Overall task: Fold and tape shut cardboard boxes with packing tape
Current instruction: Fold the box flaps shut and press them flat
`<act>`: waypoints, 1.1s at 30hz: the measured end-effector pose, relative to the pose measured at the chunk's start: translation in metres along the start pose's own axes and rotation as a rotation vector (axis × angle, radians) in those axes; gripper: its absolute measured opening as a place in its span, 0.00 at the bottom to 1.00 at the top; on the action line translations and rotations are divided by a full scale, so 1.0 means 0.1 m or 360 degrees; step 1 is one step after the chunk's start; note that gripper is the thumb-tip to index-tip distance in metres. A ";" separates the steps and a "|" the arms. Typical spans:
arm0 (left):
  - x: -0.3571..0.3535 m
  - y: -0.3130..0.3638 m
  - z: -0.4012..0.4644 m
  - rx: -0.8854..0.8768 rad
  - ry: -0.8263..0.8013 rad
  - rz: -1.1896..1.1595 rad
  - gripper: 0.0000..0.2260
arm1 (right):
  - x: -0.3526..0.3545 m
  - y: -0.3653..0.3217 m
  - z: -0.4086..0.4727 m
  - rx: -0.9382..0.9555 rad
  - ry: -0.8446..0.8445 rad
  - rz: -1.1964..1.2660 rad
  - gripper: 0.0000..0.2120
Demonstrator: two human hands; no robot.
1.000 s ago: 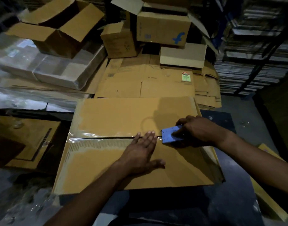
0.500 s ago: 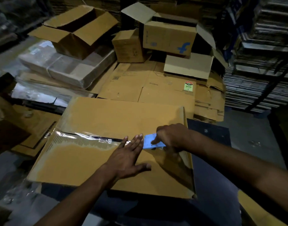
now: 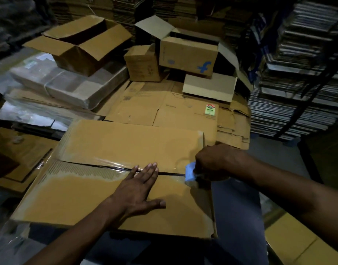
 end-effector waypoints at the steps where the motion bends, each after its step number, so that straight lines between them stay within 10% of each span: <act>1: 0.05 0.05 -0.02 0.0002 0.0009 0.0027 0.57 | -0.01 -0.03 0.00 0.0022 0.0019 -0.0045 0.16; 33: 0.06 0.27 0.06 0.0264 0.0042 -0.0099 0.60 | -0.06 -0.11 -0.10 0.0193 0.0330 -0.0090 0.23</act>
Point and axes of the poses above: each hand's wrist, its own z-axis towards the middle knuckle, its own x-axis out of the back of the hand, y = z × x, the point moved 7 cm from there along z, towards the middle knuckle, and after that the axes turned 13 degrees about -y, right-handed, at the moved point
